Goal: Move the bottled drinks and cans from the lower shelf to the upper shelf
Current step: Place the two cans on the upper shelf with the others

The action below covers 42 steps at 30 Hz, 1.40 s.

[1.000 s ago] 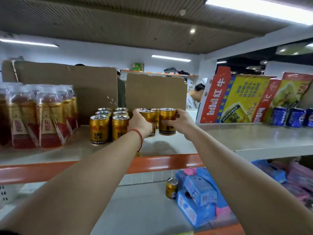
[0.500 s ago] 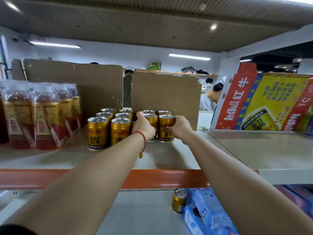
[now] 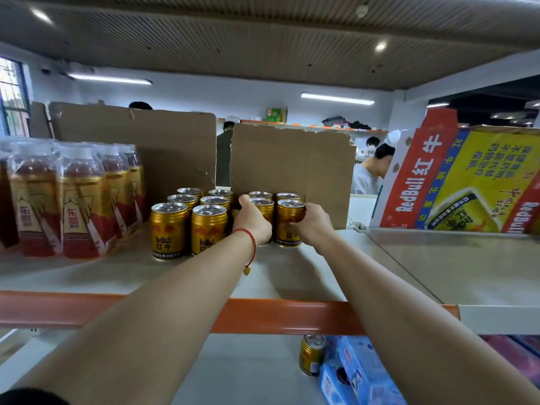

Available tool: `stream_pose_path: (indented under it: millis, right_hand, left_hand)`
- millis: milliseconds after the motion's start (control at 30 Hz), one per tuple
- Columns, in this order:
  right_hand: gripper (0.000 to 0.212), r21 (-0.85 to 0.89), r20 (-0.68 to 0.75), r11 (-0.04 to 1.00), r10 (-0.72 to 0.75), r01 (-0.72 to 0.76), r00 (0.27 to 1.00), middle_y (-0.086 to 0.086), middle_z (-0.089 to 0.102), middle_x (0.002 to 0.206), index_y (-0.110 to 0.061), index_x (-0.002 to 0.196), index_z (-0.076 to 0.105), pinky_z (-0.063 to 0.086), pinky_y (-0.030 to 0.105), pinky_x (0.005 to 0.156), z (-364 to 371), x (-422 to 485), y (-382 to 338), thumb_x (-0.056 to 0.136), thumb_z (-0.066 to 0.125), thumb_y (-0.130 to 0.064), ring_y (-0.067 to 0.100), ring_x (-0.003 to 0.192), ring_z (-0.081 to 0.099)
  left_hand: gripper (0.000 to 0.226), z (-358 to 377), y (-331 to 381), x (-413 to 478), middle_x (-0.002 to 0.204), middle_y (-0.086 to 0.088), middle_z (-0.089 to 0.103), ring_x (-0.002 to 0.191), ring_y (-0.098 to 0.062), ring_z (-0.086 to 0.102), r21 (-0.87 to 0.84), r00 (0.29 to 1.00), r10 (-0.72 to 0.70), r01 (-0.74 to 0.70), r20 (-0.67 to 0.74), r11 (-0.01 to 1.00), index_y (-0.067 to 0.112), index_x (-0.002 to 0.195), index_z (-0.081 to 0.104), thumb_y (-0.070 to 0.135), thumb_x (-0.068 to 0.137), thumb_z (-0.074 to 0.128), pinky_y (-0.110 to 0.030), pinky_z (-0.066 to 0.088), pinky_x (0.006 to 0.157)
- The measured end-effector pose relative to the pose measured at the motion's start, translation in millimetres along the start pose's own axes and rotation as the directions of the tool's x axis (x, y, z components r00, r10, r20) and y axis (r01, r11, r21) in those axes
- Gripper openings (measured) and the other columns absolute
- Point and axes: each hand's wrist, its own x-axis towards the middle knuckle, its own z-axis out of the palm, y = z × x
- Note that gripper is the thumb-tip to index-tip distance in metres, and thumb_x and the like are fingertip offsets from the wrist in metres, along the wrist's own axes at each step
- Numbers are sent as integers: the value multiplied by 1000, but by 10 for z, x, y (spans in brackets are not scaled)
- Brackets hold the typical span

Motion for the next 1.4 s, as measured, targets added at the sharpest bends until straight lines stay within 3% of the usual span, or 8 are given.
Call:
stream_pose_path:
  millis: [267,367,533,867,1100,1233,1333,1400]
  right_hand:
    - [33,13,14,1000,-20,20,1000,7,71,107,-13,109,69,44,27,76,-4,-42,10,78,78,-21,22,93,61]
    - [28,4,28,1000,-22,22,999,6,70,103,-13,106,70,45,28,76,-3,-50,-5,79,77,-20,22,91,60]
    - [23,-21,27,1000,-20,20,999,7,71,99,-12,101,70,46,28,74,-7,-42,-1,80,75,-19,24,91,63]
    - [44,5,22,999,43,-43,999,7,71,102,-10,109,68,47,29,72,-3,-63,-10,73,83,-29,26,95,66]
    - [46,-10,-102,992,127,-129,987,-1,42,61,-15,66,39,25,30,46,-89,-421,-146,83,77,-35,19,56,39]
    - [28,138,-164,985,-75,98,984,0,58,64,-13,68,57,44,34,59,-39,-792,-157,82,73,-31,14,62,48]
    - [39,151,-173,962,-201,228,964,10,61,74,-6,83,58,47,39,66,9,-1203,-138,77,64,-44,22,67,52]
    - [28,174,-193,945,-242,276,951,2,71,95,-10,100,65,56,41,84,17,-1593,-161,85,65,-34,17,90,66]
  left_hand:
    - [77,29,-40,7,147,-14,35,125,-29,48,-25,1000,-16,15,-4,1000,17,151,12,3,92,59,-29,43,87]
    - [65,40,-44,44,143,-20,42,123,-36,50,-30,999,-6,5,-36,1000,9,147,23,6,93,57,-35,45,95]
    - [72,37,-46,46,148,-9,35,125,-26,47,-90,997,-76,77,7,993,21,153,10,5,97,53,-26,36,80]
    - [70,-7,52,-89,139,-28,44,123,-42,50,-1,1000,18,-18,-24,1000,2,149,20,9,91,58,-45,43,101]
    - [71,-150,120,-455,150,-18,35,134,-33,43,-221,996,90,-94,-26,971,8,150,21,12,93,63,-36,38,107]
    - [64,-279,-84,-811,145,-9,47,135,-23,44,-337,952,292,-305,-91,891,8,146,34,19,91,66,-28,36,109]
    - [55,-378,-303,-1201,131,5,54,123,-5,51,-480,917,373,-393,-141,784,12,143,43,19,93,66,-18,41,103]
    - [45,-435,-456,-1507,127,8,59,118,-2,57,-533,887,418,-453,-195,714,15,136,50,17,93,66,-18,47,98]
